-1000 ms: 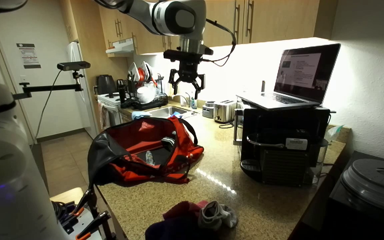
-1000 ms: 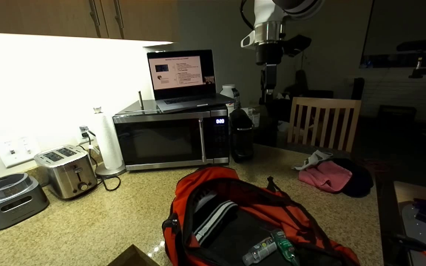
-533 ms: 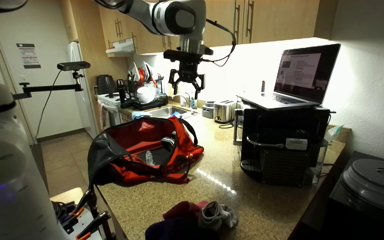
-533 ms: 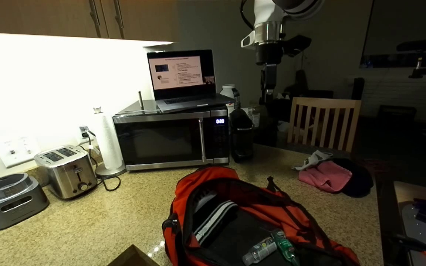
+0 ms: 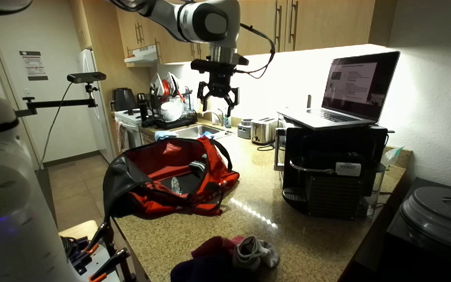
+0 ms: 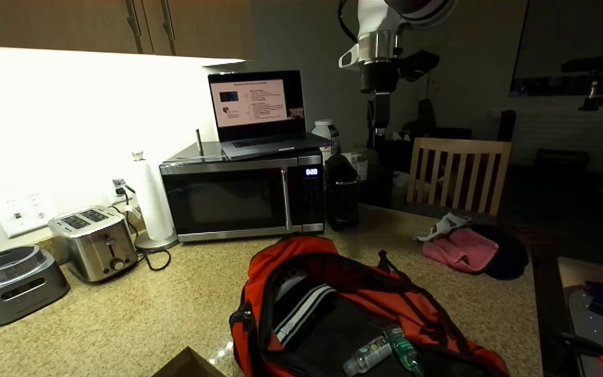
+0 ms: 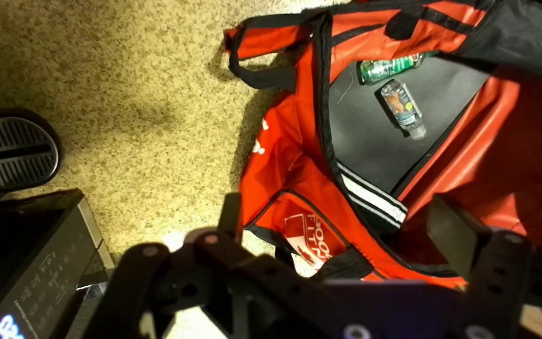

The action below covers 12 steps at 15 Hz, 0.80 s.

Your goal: Pick up the bottle from the bag and put it on the table

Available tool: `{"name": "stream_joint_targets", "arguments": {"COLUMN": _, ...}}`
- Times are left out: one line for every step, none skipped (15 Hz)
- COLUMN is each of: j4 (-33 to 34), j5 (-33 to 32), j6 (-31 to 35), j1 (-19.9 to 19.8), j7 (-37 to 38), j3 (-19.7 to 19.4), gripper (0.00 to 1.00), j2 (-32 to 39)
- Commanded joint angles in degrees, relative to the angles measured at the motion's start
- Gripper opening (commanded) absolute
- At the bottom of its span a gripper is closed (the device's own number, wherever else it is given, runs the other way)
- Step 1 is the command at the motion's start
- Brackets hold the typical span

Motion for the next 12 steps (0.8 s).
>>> {"name": "stream_joint_targets", "arguments": {"j4": -2.03, "j5": 1.07, "j6": 3.9, "j1": 0.31, "j7": 3.73, "j3": 2.32, "gripper": 1.0, "j2": 1.19}}
{"name": "stream_joint_targets", "arguments": {"j4": -2.37, "j5": 1.09, "j6": 4.64, "j1": 0.59, "j7": 5.05, "j3": 2.98, "gripper": 1.0, "j2": 1.86}}
{"name": "stream_joint_targets", "arguments": {"j4": -2.84, "j5": 1.43, "j6": 5.72, "j1": 0.83, "j7": 5.99, "j3": 3.65, "gripper": 1.0, "j2": 2.54}}
{"name": "stream_joint_targets", "arguments": {"j4": -3.26, "j5": 1.39, "j6": 6.9, "j1": 1.13, "j7": 7.42, "j3": 4.27, "gripper": 1.0, "j2": 3.31}}
{"name": "stream_joint_targets", "arguments": {"j4": -3.63, "j5": 1.71, "j6": 8.01, "j1": 1.43, "j7": 8.27, "j3": 4.85, "gripper": 1.0, "j2": 4.2}}
{"name": "stream_joint_targets", "arguments": {"j4": -3.85, "j5": 2.0, "j6": 8.82, "j1": 1.61, "j7": 8.64, "j3": 5.42, "gripper": 1.0, "j2": 5.09}}
{"name": "stream_joint_targets", "arguments": {"j4": -4.1, "j5": 1.94, "j6": 9.87, "j1": 1.85, "j7": 9.6, "j3": 5.87, "gripper": 1.0, "j2": 6.11}}
{"name": "stream_joint_targets", "arguments": {"j4": -4.37, "j5": 2.41, "j6": 10.89, "j1": 1.92, "j7": 9.36, "j3": 6.33, "gripper": 1.0, "j2": 7.08}}
{"name": "stream_joint_targets", "arguments": {"j4": -4.49, "j5": 2.54, "j6": 11.66, "j1": 1.95, "j7": 9.3, "j3": 6.72, "gripper": 1.0, "j2": 8.04}}
{"name": "stream_joint_targets", "arguments": {"j4": -4.55, "j5": 3.02, "j6": 12.38, "j1": 1.91, "j7": 8.38, "j3": 7.09, "gripper": 1.0, "j2": 9.14}}
{"name": "stream_joint_targets", "arguments": {"j4": -4.46, "j5": 3.5, "j6": 12.82, "j1": 1.82, "j7": 7.69, "j3": 7.41, "gripper": 1.0, "j2": 10.15}}
{"name": "stream_joint_targets", "arguments": {"j4": -4.25, "j5": 3.68, "j6": 13.21, "j1": 1.71, "j7": 7.24, "j3": 7.68, "gripper": 1.0, "j2": 11.22}}
